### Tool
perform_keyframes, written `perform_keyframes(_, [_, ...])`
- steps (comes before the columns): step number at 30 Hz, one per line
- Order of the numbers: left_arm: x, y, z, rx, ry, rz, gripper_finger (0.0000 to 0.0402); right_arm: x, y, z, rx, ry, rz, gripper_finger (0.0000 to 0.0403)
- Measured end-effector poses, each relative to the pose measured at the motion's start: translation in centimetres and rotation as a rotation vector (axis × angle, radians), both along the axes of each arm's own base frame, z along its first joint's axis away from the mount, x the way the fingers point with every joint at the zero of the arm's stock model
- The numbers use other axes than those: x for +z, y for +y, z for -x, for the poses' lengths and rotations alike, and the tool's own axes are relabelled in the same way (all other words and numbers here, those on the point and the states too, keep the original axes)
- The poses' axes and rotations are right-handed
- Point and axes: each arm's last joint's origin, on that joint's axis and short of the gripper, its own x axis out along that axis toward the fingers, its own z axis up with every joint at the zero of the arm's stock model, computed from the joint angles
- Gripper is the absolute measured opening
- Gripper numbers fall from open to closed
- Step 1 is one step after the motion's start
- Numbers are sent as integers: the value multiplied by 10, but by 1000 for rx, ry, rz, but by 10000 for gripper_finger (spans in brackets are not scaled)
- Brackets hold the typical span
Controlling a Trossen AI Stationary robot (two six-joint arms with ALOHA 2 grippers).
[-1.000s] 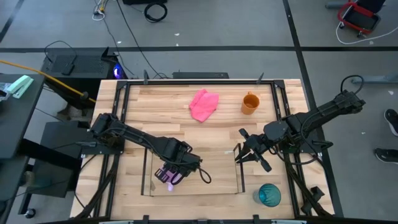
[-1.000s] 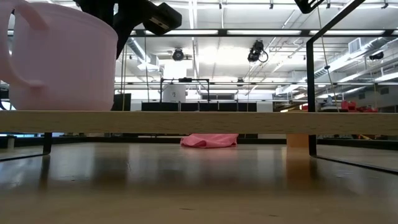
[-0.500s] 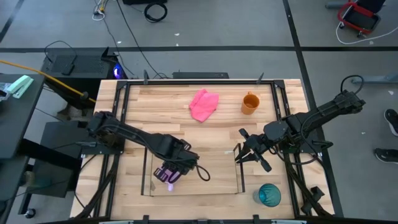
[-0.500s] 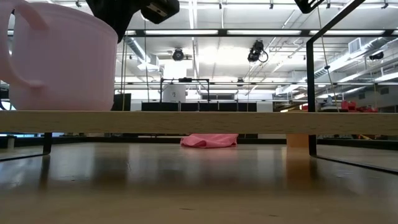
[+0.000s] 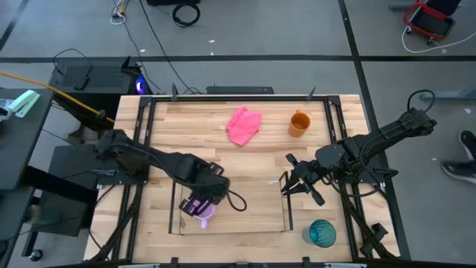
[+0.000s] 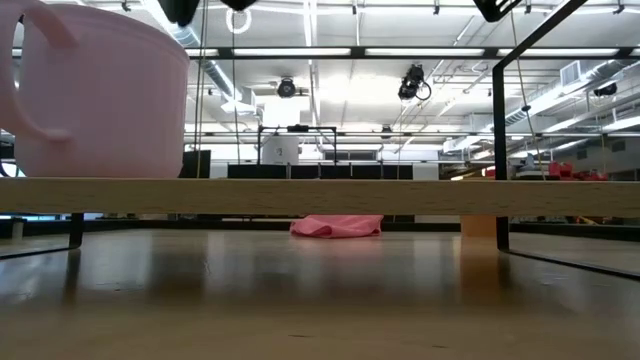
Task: Stack small to large cups/mugs on shelf
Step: Put the orange mug on the shelf
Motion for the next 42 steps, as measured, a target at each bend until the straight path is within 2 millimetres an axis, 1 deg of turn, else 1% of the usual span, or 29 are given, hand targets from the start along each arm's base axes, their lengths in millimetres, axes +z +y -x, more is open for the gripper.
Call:
perform_keyframes(2, [12,4,8,32,-35,4,24,0,0,0,-7,7,-14,55])
perform_keyframes(6, [37,14,31,139,-104,-29,11,2,0,-1,-17,2,-42,55])
perform_keyframes(12, [73,33,68,311,-267,-116,10,11,-1,-4,-29,-90,-75,55])
perform_keyframes(16, [93,47,90,443,-414,-203,22,20,-11,-7,-97,-136,-82,55])
perform_keyframes(20, [108,61,109,563,-538,-285,23,39,-24,-12,-207,-196,-81,55])
perform_keyframes(24, [118,75,125,665,-612,-350,10,64,-40,-14,-314,-271,-88,55])
perform_keyframes(27, [123,85,133,711,-638,-399,6,86,-52,-13,-387,-336,-95,55])
perform_keyframes(29, [124,91,135,729,-638,-429,8,99,-60,-12,-429,-375,-98,55])
perform_keyframes(32, [126,99,138,749,-635,-454,24,115,-72,-9,-484,-424,-102,55])
perform_keyframes(37, [125,112,137,786,-609,-499,43,131,-93,-4,-584,-453,-89,55])
perform_keyframes(40, [125,121,137,812,-587,-513,42,135,-106,0,-648,-429,-78,55])
perform_keyframes(42, [124,126,137,826,-565,-482,37,136,-114,3,-693,-400,-81,55])
